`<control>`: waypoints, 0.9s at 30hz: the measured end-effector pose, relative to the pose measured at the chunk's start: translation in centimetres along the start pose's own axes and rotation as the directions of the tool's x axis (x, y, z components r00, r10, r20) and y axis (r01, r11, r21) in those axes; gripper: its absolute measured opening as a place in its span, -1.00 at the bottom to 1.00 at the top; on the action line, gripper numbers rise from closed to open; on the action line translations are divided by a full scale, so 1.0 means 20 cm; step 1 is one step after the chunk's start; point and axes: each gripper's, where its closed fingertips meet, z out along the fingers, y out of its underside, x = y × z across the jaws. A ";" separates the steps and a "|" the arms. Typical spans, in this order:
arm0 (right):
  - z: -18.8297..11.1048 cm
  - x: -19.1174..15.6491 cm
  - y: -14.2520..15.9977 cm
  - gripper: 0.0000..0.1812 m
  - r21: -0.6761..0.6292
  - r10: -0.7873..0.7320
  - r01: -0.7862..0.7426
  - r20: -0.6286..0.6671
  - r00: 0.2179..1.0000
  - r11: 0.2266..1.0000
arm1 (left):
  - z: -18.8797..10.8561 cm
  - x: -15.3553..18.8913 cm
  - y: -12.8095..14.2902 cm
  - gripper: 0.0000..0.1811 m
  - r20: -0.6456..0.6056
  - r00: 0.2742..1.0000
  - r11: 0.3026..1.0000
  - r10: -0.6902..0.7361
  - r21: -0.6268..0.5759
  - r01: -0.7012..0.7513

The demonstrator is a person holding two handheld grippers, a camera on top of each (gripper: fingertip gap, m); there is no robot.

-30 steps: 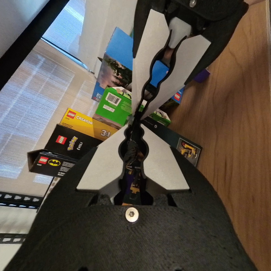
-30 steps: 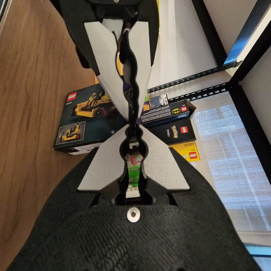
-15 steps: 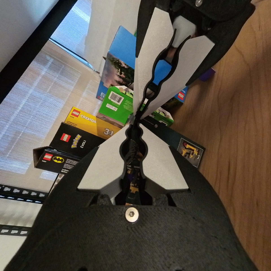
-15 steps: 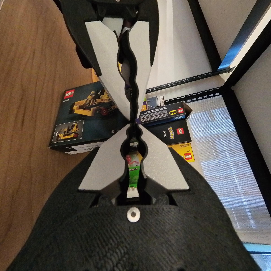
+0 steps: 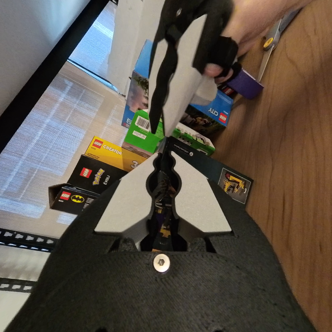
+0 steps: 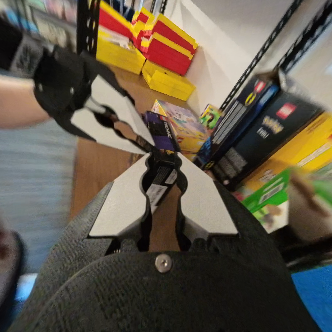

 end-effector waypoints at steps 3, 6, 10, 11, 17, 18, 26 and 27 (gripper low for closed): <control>0.03 0.01 0.02 -1.00 -0.006 0.268 -0.268 0.049 0.962 0.963 | 0.00 0.00 0.00 -0.93 0.001 1.000 1.000 -0.003 0.010 0.003; 0.02 0.04 0.04 -0.99 -0.002 0.242 -0.242 -0.014 0.970 0.970 | 0.00 -0.01 -0.01 -0.96 0.002 0.999 0.999 -0.047 0.026 0.047; -0.11 0.03 -0.14 -0.84 0.187 0.255 -0.242 -0.051 0.966 0.952 | -0.17 -0.15 -0.08 -0.93 0.043 0.956 0.947 -0.292 0.151 0.282; -0.17 0.02 -0.17 -0.82 0.222 0.264 -0.244 -0.065 0.962 0.944 | -0.25 -0.18 -0.10 -0.94 0.040 0.936 0.922 -0.350 0.189 0.337; -0.68 -0.08 0.02 -0.80 0.178 0.180 -0.124 -0.345 0.921 0.976 | -0.57 -0.10 0.02 -0.99 0.078 0.870 0.866 -0.486 0.173 0.469; -0.76 -0.10 0.12 -0.79 0.102 0.144 -0.113 -0.390 0.909 0.988 | -0.59 -0.04 0.05 -0.98 0.071 0.861 0.860 -0.503 0.137 0.492; -1.25 0.02 0.59 -0.71 -0.268 -0.017 -0.123 -0.467 0.884 0.956 | -0.47 0.39 -0.03 -1.00 0.077 0.813 0.815 -0.577 -0.004 0.579; -1.26 0.06 0.61 -0.70 -0.292 -0.021 -0.129 -0.462 0.887 0.948 | -0.43 0.43 -0.07 -1.00 0.068 0.804 0.805 -0.591 -0.014 0.593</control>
